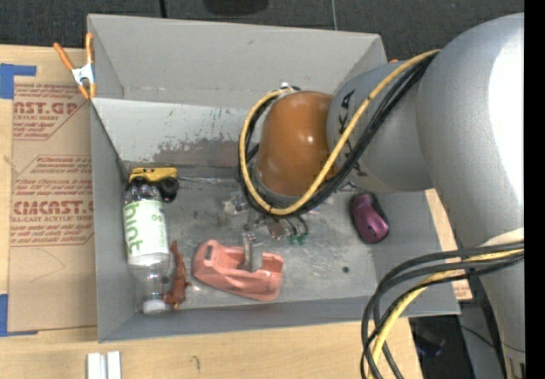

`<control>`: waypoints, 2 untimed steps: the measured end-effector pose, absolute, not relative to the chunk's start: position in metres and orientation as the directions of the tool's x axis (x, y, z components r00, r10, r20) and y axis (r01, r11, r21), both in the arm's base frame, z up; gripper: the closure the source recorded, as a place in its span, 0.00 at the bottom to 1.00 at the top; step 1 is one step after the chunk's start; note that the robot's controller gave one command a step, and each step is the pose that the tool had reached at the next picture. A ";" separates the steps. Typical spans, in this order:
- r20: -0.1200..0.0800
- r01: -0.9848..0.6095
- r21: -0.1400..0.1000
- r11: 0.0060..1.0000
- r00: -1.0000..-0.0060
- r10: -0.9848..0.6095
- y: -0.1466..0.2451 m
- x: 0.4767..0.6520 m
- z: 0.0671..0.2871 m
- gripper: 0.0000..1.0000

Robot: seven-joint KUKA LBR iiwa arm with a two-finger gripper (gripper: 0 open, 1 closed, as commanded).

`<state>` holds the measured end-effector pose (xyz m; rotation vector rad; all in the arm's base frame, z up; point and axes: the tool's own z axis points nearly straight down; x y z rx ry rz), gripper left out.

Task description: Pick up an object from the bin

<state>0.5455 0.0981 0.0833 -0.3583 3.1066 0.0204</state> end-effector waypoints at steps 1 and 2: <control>-0.034 -0.227 0.011 0.974 -0.973 -0.227 0.098 0.548 0.082 0.00; -0.016 -0.228 0.011 0.974 -0.974 -0.228 0.098 0.545 0.083 1.00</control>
Offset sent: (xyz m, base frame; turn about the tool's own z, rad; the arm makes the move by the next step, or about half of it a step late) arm 0.0000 0.0000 0.0000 0.0000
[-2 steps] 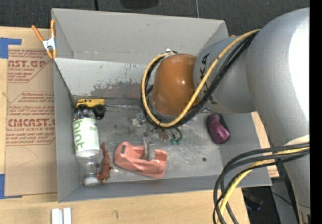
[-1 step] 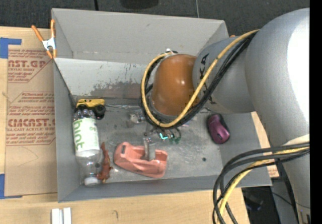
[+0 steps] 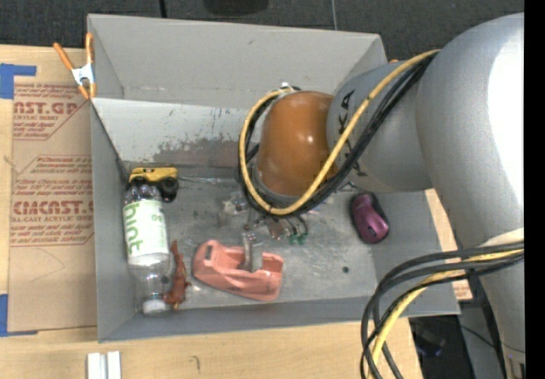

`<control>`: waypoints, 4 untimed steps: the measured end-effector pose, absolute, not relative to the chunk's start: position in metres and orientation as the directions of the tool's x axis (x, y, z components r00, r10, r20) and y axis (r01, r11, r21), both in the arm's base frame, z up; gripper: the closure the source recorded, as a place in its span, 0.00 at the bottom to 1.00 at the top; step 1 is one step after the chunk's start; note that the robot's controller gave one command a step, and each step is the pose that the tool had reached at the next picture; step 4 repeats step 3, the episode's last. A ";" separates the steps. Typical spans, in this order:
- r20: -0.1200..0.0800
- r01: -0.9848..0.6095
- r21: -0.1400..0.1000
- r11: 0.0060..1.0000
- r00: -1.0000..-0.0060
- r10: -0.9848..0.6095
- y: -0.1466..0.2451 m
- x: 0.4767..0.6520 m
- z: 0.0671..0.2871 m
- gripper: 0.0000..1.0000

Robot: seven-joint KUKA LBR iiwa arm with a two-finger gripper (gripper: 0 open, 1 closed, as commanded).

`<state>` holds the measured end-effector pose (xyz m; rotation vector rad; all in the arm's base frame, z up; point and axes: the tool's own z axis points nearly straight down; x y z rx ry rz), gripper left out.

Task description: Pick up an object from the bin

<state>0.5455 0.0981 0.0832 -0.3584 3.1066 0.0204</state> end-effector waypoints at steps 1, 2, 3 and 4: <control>-0.034 -0.227 0.011 0.974 -0.973 -0.227 0.098 0.548 0.081 0.00; -0.016 -0.228 0.011 0.974 -0.974 -0.228 0.098 0.545 0.083 1.00; -0.034 -0.227 0.011 0.974 -0.973 -0.227 0.098 0.548 0.081 0.00; -0.034 -0.227 0.011 0.974 -0.973 -0.227 0.098 0.548 0.081 0.00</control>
Offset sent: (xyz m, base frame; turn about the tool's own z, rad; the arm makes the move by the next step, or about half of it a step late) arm 0.0000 0.0000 0.0000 0.0000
